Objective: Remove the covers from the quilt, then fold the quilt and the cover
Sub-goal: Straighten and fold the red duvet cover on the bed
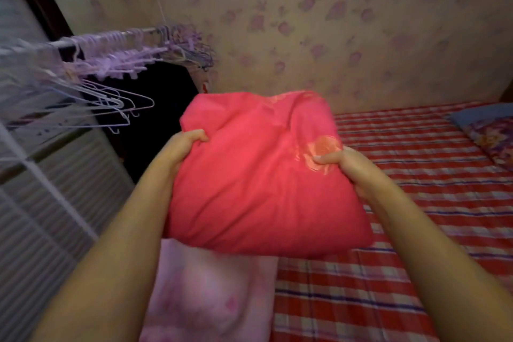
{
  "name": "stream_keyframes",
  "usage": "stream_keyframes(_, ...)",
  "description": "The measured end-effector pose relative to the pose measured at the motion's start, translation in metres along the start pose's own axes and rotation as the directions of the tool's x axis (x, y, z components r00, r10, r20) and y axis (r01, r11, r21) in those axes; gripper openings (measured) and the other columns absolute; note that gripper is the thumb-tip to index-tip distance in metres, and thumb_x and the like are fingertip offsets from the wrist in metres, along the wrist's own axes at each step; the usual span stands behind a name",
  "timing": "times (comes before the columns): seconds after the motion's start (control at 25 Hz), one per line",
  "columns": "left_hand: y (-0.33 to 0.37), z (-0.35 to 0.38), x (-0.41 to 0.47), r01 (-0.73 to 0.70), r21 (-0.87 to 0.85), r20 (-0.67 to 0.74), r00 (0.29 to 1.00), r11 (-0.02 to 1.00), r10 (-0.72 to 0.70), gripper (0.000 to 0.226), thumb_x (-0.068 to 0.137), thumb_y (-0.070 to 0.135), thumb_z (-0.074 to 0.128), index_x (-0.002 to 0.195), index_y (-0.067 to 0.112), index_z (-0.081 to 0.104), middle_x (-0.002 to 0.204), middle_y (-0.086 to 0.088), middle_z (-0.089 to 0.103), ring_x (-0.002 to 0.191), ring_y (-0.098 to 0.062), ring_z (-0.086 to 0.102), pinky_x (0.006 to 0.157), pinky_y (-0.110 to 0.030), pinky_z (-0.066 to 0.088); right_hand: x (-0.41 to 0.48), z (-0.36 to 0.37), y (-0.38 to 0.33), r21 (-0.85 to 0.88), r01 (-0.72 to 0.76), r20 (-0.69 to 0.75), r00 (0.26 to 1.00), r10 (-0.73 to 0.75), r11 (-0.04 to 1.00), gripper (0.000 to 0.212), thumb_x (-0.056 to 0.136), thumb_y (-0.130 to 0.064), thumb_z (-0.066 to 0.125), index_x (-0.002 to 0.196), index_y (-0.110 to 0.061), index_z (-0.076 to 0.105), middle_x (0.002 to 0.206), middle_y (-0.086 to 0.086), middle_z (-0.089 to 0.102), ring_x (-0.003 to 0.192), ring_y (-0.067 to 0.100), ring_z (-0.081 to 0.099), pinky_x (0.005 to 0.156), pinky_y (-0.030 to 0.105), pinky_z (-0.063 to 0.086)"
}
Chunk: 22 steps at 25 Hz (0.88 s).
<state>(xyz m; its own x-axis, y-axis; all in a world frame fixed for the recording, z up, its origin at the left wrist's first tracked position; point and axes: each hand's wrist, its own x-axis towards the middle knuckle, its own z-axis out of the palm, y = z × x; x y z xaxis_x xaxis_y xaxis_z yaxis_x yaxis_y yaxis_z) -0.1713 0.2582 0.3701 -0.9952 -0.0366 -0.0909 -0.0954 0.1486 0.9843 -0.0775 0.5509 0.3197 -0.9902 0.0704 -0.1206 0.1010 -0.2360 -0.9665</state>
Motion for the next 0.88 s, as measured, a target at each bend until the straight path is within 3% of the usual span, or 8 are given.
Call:
stream_keyframes(0.16,0.016,-0.140,0.062,0.001,0.080,0.019,1.000,0.997,-0.003,0.033,0.065,0.025,0.060,0.033,0.015,0.055,0.033,0.007,0.046,0.030,-0.006,0.040,0.033,-0.009,0.031,0.048,0.129,0.013,0.169,0.017,0.028,0.999,-0.022,0.985,0.022,0.077,0.004,0.059,0.096,-0.005,0.066,0.072,0.008,0.071,0.059,0.019,0.068,0.061,0.027,0.057)
stream_keyframes(0.24,-0.012,-0.193,0.089,0.085,0.134,-0.012,0.996,0.987,-0.084,0.019,0.057,0.032,0.067,0.050,0.016,0.060,0.038,0.004,0.053,0.034,-0.011,0.046,0.035,-0.009,0.035,0.071,0.170,0.054,0.251,-0.095,0.007,0.995,0.096,0.963,0.028,0.075,-0.002,0.064,0.103,-0.007,0.065,0.085,0.012,0.072,0.067,0.021,0.069,0.061,0.030,0.058)
stream_keyframes(0.32,-0.079,-0.231,0.098,0.231,0.215,-0.006,0.972,0.949,-0.235,0.018,0.084,0.028,0.061,0.089,0.011,0.065,0.068,-0.008,0.071,0.054,-0.017,0.062,0.053,-0.016,0.050,0.079,0.190,0.117,0.286,-0.230,-0.086,0.961,0.264,0.930,0.041,0.073,-0.010,0.071,0.113,-0.008,0.062,0.097,0.013,0.071,0.077,0.024,0.069,0.064,0.034,0.058)
stream_keyframes(0.44,-0.192,-0.262,0.071,0.410,0.296,0.030,0.899,0.863,-0.438,0.052,0.094,0.044,0.051,0.131,0.008,0.049,0.130,-0.014,0.055,0.111,-0.025,0.056,0.098,-0.033,0.043,0.063,0.201,0.190,0.101,-0.376,-0.177,0.904,0.388,0.921,0.047,0.074,-0.039,0.075,0.110,-0.011,0.066,0.088,0.006,0.074,0.086,0.023,0.069,0.083,0.036,0.055)
stream_keyframes(0.6,-0.281,-0.300,0.094,0.401,0.372,-0.002,0.902,0.837,-0.432,0.122,0.054,0.091,0.048,0.139,0.004,0.044,0.139,-0.017,0.049,0.128,-0.026,0.048,0.112,-0.040,0.033,0.034,0.216,0.186,-0.022,-0.425,-0.094,0.902,0.422,0.905,0.037,0.076,-0.035,0.075,0.106,-0.015,0.066,0.099,0.007,0.072,0.093,0.022,0.067,0.088,0.035,0.052)
stream_keyframes(0.68,-0.226,-0.293,0.044,0.491,0.386,-0.029,0.853,0.781,-0.522,0.108,0.060,0.090,0.047,0.134,0.011,0.049,0.136,-0.011,0.052,0.117,-0.024,0.056,0.098,-0.038,0.047,0.027,0.222,0.176,-0.031,-0.478,-0.029,0.878,0.477,0.878,0.038,0.078,-0.029,0.073,0.110,-0.014,0.062,0.101,0.009,0.070,0.094,0.025,0.065,0.088,0.037,0.051)
stream_keyframes(0.76,-0.198,-0.297,0.010,0.543,0.465,0.077,0.762,0.699,-0.643,0.062,0.084,0.071,0.039,0.119,0.021,0.046,0.122,-0.002,0.057,0.094,-0.020,0.061,0.070,-0.032,0.055,0.022,0.227,0.166,-0.042,-0.471,-0.047,0.882,0.470,0.881,0.037,0.080,-0.021,0.071,0.114,-0.013,0.058,0.098,0.009,0.068,0.089,0.025,0.063,0.082,0.037,0.051)
stream_keyframes(0.88,-0.187,-0.320,0.013,0.421,0.627,0.008,0.838,0.656,-0.545,0.072,0.085,0.055,0.053,0.127,-0.004,0.052,0.117,-0.020,0.063,0.099,-0.031,0.064,0.090,-0.040,0.052,0.018,0.236,0.149,0.018,-0.432,-0.060,0.900,0.432,0.902,0.036,0.082,-0.009,0.067,0.116,-0.010,0.057,0.101,0.012,0.066,0.090,0.028,0.062,0.080,0.040,0.052)
